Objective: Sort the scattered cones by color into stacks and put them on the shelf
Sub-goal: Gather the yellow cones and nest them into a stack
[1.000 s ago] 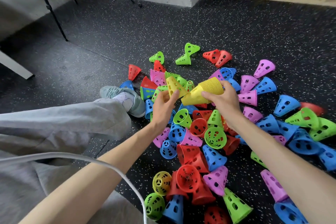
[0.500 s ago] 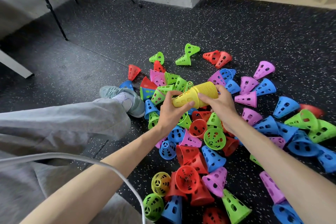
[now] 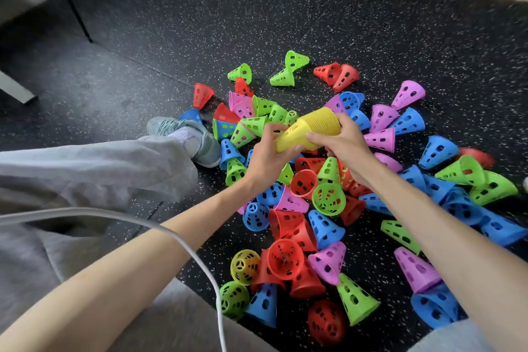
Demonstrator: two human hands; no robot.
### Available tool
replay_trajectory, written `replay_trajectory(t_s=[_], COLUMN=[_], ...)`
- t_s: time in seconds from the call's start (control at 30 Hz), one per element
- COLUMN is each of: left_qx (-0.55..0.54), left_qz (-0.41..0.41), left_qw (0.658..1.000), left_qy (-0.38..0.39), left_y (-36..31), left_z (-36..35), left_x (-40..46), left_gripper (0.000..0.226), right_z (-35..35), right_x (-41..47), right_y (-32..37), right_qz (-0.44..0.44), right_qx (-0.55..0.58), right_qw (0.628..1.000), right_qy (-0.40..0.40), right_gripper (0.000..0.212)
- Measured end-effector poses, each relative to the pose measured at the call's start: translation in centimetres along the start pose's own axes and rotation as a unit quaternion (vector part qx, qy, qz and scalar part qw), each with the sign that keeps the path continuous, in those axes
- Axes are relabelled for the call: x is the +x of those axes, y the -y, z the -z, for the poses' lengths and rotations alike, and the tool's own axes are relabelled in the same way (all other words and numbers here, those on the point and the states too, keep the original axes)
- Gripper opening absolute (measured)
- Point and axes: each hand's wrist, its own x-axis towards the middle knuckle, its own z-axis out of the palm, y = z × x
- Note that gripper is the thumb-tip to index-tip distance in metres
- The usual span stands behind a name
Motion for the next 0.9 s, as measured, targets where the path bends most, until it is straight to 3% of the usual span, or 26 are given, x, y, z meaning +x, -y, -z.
replay_trajectory(t_s=[0.17, 0.3, 0.47, 0.53, 0.67, 0.77, 0.9], left_qx=[0.054, 0.092, 0.223, 0.274, 0.364, 0.397, 0.436], left_qz=[-0.019, 0.000, -0.045, -0.075, -0.133, -0.139, -0.088], left_qw=[0.996, 0.983, 0.943, 0.919, 0.859, 0.822, 0.761], left_qy=[0.073, 0.160, 0.243, 0.275, 0.336, 0.383, 0.473], left_y=[0.9, 2.2, 3.6, 3.7, 3.1, 2.4, 2.2], left_z=[0.1, 0.0, 1.0, 1.8, 3.3, 5.0, 7.3], left_x=[-0.1, -0.7, -1.5, -2.2, -4.0, -5.4, -7.7], left_gripper=[0.057, 0.060, 0.035, 0.031, 0.027, 0.032, 0.052], right_z=[1.3, 2.4, 4.4, 5.0, 5.7, 5.4, 4.3], right_x=[-0.4, -1.3, -2.3, -2.7, -3.9, -4.4, -4.6], right_y=[-0.1, -0.2, -1.1, -1.4, -2.1, -2.4, -1.9], right_qz=[0.012, 0.010, 0.015, 0.013, 0.024, 0.029, 0.039], right_qx=[-0.034, -0.064, -0.091, -0.093, -0.103, -0.112, -0.109], right_qw=[0.999, 0.997, 0.995, 0.995, 0.994, 0.993, 0.993], right_qy=[-0.014, -0.039, -0.042, -0.042, -0.024, -0.018, 0.002], right_gripper=[0.072, 0.094, 0.089, 0.081, 0.045, 0.046, 0.048])
